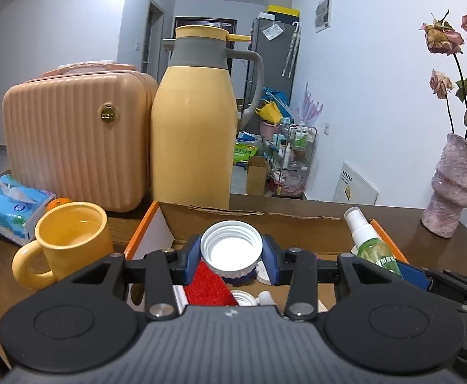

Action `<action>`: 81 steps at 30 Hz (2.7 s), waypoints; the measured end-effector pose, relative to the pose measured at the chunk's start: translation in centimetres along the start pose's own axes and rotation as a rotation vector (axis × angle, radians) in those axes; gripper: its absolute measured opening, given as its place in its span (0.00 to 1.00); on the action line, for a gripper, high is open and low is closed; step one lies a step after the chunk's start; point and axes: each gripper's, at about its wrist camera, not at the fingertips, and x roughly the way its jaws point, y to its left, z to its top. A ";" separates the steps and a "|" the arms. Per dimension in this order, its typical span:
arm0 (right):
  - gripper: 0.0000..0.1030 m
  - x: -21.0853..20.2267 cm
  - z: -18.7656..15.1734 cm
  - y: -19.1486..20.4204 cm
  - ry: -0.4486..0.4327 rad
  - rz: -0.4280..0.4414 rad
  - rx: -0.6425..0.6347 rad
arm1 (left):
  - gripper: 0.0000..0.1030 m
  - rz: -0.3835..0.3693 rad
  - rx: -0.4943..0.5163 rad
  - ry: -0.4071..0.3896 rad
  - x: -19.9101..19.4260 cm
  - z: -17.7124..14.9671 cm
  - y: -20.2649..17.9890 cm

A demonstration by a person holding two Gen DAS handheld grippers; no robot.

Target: Organize rigid objects

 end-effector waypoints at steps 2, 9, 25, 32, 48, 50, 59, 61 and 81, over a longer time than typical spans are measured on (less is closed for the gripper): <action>0.29 0.4 0.1 -0.1 0.009 0.001 -0.003 | 0.40 0.001 0.014 0.004 0.4 0.1 0.0; 0.41 1.3 0.4 -1.1 0.046 -0.015 0.001 | 0.91 0.023 0.033 0.005 1.1 0.2 0.7; 1.00 0.7 0.8 -1.4 0.030 -0.095 -0.021 | 1.00 0.098 0.014 -0.017 0.9 0.9 2.6; 1.00 -1.0 0.7 -1.3 0.007 -0.095 -0.025 | 1.00 0.100 0.022 -0.043 -0.2 0.8 2.4; 1.00 -10.7 -1.4 -0.5 -0.056 -0.076 -0.017 | 1.00 0.090 0.036 -0.102 -9.1 -1.9 3.2; 1.00 -12.5 -2.0 -0.3 -0.063 -0.077 -0.027 | 1.00 0.089 0.039 -0.103 -10.6 -2.5 3.2; 1.00 -22.0 -5.0 1.0 -0.103 -0.078 -0.024 | 1.00 0.043 0.055 -0.119 -19.0 -5.7 3.5; 1.00 -24.1 -5.8 1.3 -0.108 -0.082 -0.029 | 1.00 0.034 0.064 -0.132 -21.1 -6.5 3.4; 1.00 -35.6 -13.5 3.2 -0.092 -0.113 -0.037 | 1.00 -0.013 0.097 -0.110 -32.2 -15.5 4.1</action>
